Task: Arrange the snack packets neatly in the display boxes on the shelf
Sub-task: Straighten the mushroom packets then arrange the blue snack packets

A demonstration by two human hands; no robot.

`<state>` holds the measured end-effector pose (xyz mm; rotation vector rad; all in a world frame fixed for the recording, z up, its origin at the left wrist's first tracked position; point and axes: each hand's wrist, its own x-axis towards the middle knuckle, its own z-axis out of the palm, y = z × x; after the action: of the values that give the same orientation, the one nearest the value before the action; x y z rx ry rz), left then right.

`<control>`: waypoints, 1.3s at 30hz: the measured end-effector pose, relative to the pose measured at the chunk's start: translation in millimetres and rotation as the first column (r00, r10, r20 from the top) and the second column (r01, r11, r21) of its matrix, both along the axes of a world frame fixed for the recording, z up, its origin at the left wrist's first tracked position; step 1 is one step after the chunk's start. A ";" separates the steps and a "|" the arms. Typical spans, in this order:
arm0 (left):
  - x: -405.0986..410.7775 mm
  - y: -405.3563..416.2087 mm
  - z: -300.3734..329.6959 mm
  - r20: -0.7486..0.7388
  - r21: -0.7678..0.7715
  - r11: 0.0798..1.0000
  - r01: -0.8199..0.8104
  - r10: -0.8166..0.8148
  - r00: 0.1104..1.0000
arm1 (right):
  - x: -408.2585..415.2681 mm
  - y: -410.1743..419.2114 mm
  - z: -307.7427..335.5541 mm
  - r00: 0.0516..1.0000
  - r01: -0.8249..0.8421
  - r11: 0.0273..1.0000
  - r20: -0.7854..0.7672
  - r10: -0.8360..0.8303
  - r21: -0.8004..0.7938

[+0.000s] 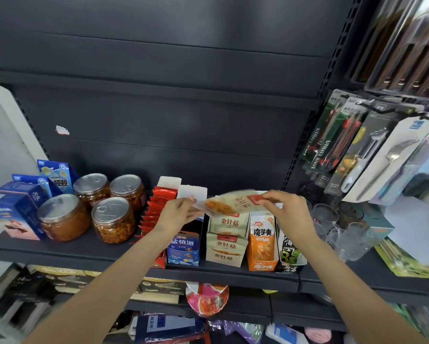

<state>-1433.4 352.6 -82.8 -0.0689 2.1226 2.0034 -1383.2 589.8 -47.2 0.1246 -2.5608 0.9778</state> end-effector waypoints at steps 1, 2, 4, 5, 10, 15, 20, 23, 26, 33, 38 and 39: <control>-1.7 -2.0 -3.7 -0.033 -0.103 0.993 0.061 -0.065 0.997 | -2.4 1.6 -2.3 1.000 0.029 0.999 0.006 -0.029 0.020; -3.4 -5.4 -8.7 -0.069 -0.240 0.962 0.126 -0.147 0.987 | -5.0 3.6 -4.8 0.998 0.048 0.998 0.028 -0.049 0.051; -5.5 -12.5 -17.0 -0.107 -0.502 0.836 0.220 -0.313 0.944 | -11.3 7.1 -10.7 0.994 0.046 0.992 0.091 -0.057 0.115; -6.1 -15.5 -19.6 -0.104 -0.593 0.771 0.231 -0.359 0.928 | -14.4 7.4 -13.2 0.992 0.033 0.988 0.118 -0.051 0.151; -5.6 -25.1 -24.9 -0.086 -0.792 0.570 0.220 -0.461 0.883 | -30.0 -3.4 -25.7 0.974 -0.029 0.946 0.221 -0.045 0.323; -5.3 -29.6 -29.8 -0.075 -0.847 0.486 0.218 -0.514 0.854 | -49.8 -21.7 -40.3 0.932 -0.135 0.889 0.360 -0.035 0.438; -8.3 -30.0 -31.1 -0.075 -0.872 0.441 0.213 -0.551 0.831 | -65.9 -36.2 -56.4 0.943 -0.106 0.843 0.323 -0.083 0.527; -8.3 -29.3 -30.8 -0.070 -0.889 0.409 0.204 -0.563 0.823 | -70.1 -38.9 -62.4 0.951 -0.032 0.794 0.264 -0.163 0.607; -8.2 -28.5 -29.7 -0.077 -0.904 0.386 0.184 -0.569 0.819 | -71.5 -41.0 -70.6 0.964 0.010 0.779 0.202 -0.175 0.627; -4.3 -28.1 -30.0 -0.074 -0.916 0.365 0.164 -0.557 0.827 | -40.1 -37.4 -52.5 0.965 -0.130 0.932 0.260 0.040 0.338; -2.2 -25.1 -33.1 -0.067 -0.927 0.344 0.150 -0.544 0.836 | -20.2 -38.1 -45.5 0.805 -0.332 0.922 0.570 0.167 0.199; -2.4 -25.0 -33.7 -0.059 -0.927 0.342 0.154 -0.538 0.841 | -19.1 -39.0 -46.6 0.792 -0.354 0.904 0.591 0.153 0.241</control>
<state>-1435.8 327.7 -116.5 0.5995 2.8629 0.4193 -1402.3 550.8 -93.8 0.3379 -3.3266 0.7175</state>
